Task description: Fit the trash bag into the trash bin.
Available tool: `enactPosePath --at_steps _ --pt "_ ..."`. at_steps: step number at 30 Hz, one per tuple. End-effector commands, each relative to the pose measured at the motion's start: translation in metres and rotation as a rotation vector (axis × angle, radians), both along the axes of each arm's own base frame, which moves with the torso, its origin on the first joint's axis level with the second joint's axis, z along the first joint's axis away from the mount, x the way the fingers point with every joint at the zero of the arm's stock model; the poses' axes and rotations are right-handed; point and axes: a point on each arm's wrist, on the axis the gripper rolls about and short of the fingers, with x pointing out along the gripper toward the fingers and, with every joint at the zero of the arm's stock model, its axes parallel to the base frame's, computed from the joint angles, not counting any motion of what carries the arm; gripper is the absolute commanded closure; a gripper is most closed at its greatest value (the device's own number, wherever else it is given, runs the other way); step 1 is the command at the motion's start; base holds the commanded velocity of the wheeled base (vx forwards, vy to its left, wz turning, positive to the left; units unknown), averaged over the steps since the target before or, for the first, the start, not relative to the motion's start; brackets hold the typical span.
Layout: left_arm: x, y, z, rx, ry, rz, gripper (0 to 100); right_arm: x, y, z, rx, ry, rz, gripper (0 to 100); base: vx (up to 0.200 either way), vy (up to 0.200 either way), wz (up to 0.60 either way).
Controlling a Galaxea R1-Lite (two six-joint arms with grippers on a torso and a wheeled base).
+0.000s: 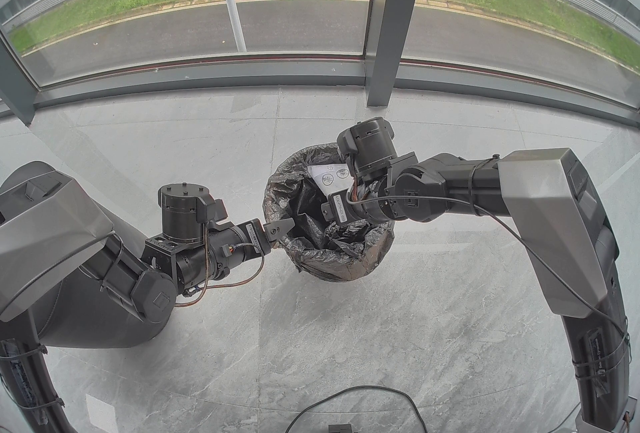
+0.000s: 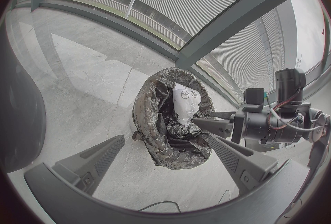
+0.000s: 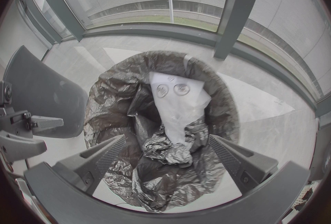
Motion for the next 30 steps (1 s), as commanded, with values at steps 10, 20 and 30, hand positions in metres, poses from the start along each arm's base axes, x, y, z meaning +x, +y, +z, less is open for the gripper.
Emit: enactPosePath --at_steps 10,20,30 --pt "-0.002 -0.002 -0.007 0.01 0.019 -0.009 0 0.015 0.0 -0.036 0.025 0.046 0.048 0 0.0 0.0 0.0" --pt "-0.007 -0.003 0.008 -0.004 -0.052 0.003 0 0.01 -0.009 0.002 0.038 -0.017 0.039 0 0.0 0.0 0.0" --pt "-0.01 -0.002 0.009 0.009 -0.068 -0.003 0 0.003 -0.011 0.02 0.016 -0.044 0.018 0 0.1 0.0 0.0"
